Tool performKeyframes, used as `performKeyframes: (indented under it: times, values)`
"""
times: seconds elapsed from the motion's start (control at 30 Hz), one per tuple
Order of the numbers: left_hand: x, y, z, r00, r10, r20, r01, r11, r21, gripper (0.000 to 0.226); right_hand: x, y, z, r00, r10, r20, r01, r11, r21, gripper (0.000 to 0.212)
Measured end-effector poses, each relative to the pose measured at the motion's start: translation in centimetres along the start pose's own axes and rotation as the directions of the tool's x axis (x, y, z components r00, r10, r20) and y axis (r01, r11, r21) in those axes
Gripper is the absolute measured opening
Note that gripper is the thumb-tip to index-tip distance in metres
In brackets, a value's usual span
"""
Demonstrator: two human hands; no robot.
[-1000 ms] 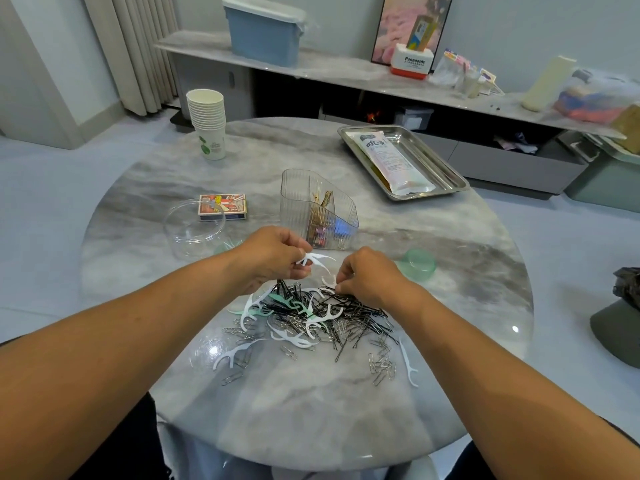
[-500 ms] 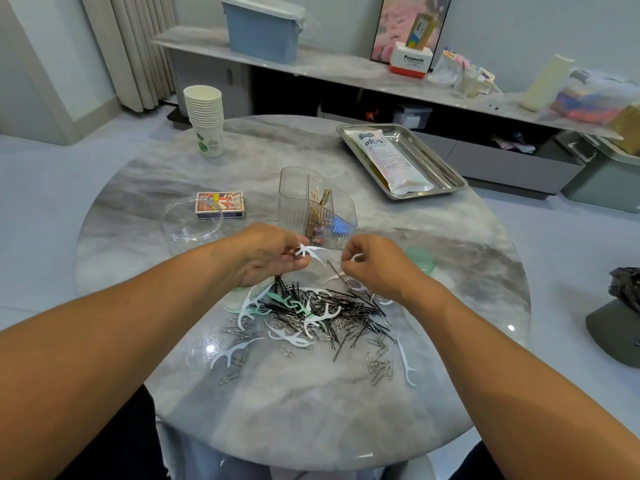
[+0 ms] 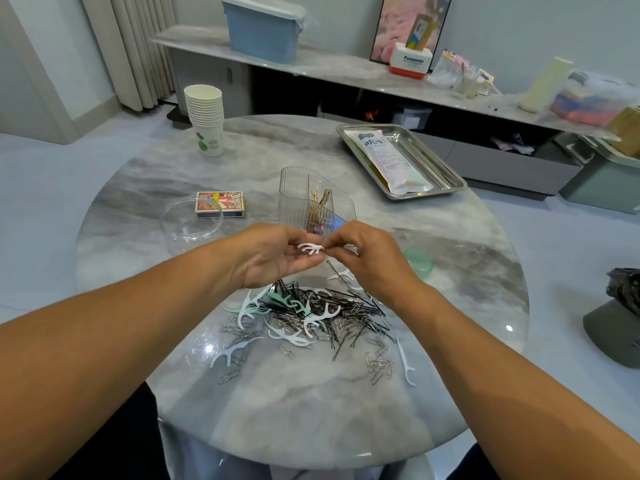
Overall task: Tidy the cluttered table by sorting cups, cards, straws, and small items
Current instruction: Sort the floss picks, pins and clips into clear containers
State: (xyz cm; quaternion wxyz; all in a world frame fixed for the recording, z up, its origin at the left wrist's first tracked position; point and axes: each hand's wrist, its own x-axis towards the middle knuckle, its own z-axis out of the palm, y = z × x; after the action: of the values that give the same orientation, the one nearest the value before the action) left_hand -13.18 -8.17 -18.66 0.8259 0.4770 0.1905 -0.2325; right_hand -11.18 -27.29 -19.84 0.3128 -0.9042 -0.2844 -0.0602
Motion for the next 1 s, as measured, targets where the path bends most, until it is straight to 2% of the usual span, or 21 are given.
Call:
performKeyframes:
  times: [0.1, 0.17, 0.23, 0.3, 0.37, 0.43, 0.53, 0.8, 1.0]
  values:
    - [0.0, -0.5, -0.2, 0.999, 0.011, 0.037, -0.014, 0.994, 0.104, 0.027, 0.0, 0.3, 0.1, 0.999, -0.009, 0.036, 0.007, 0.998, 0.064, 0.009]
    - [0.2, -0.8, -0.2, 1.0, 0.015, -0.002, -0.015, 0.985, 0.171, 0.025, 0.2, 0.1, -0.2, 0.993, 0.106, 0.052, -0.114, 0.973, 0.202, 0.011]
    - [0.5, -1.0, -0.2, 0.998, 0.024, -0.055, -0.011, 0.974, 0.227, 0.025, 0.4, 0.5, -1.0, 0.952, 0.295, 0.075, -0.304, 0.91, 0.282, 0.016]
    - [0.9, -1.1, -0.3, 0.994, 0.03, -0.102, 0.0, 0.962, 0.275, 0.025, 0.5, 1.9, -2.1, 0.875, 0.447, 0.185, -0.475, 0.866, 0.154, 0.022]
    - [1.2, -1.5, -0.4, 0.99, 0.024, -0.141, 0.02, 0.952, 0.306, 0.025, 0.2, 3.2, -2.8, 0.781, 0.544, 0.309, -0.543, 0.834, -0.097, 0.026]
    - [1.5, -1.8, -0.2, 0.988, 0.012, -0.156, 0.039, 0.946, 0.322, 0.023, -0.4, 4.0, -3.0, 0.72, 0.602, 0.346, -0.536, 0.798, -0.274, 0.031]
    - [1.7, -2.0, 0.2, 0.988, -0.007, -0.155, 0.057, 0.947, 0.317, 0.022, -0.9, 4.1, -2.7, 0.7, 0.609, 0.372, -0.498, 0.79, -0.358, 0.038]
    - [2.3, -2.6, 0.4, 0.993, -0.061, -0.101, 0.089, 0.95, 0.3, 0.023, -1.2, 5.0, -3.6, 0.748, 0.546, 0.378, -0.435, 0.833, -0.342, 0.032]
    - [2.0, -2.5, 0.7, 0.995, -0.077, -0.066, 0.092, 0.963, 0.253, 0.021, -1.3, 5.6, -3.2, 0.729, 0.543, 0.417, -0.464, 0.84, -0.281, 0.013]
